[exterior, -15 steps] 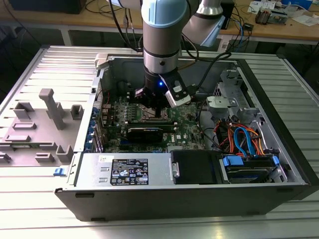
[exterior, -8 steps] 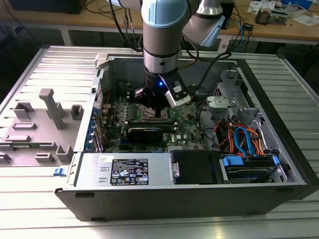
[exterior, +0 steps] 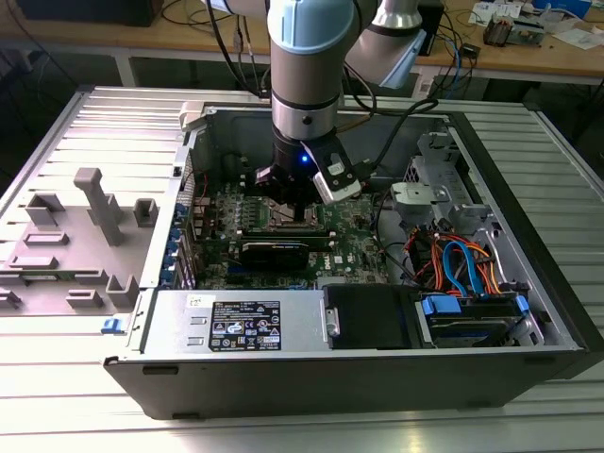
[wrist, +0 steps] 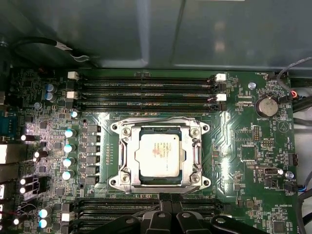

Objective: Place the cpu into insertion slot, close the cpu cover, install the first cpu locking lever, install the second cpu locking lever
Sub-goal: 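Install the second cpu locking lever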

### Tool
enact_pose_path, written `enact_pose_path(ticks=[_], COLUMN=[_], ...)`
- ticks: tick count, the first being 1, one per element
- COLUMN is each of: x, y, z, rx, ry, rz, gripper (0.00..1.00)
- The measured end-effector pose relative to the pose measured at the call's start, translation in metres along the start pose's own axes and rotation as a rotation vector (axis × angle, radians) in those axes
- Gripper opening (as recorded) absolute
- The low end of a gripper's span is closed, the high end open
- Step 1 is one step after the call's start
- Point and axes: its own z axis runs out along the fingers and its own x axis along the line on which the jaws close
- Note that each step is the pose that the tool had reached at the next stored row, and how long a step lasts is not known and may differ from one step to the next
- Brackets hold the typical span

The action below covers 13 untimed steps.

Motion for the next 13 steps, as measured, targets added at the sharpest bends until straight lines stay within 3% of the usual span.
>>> enact_pose_path(ticks=[9,11,12,13], x=[0.0000,0.0000,0.0002,0.0025], y=[-0.0001,-0.0002,-0.0048,-0.0061], z=[0.0000,0.0000,-0.0004,-0.0001], rx=[-0.0091,-0.0133,-0.0222,-0.0228], ry=[-0.0001,-0.0002,0.0029,0.0030], rz=[0.000,0.000,0.001,0.001], gripper=[0.11,0.11,0.11,0.11])
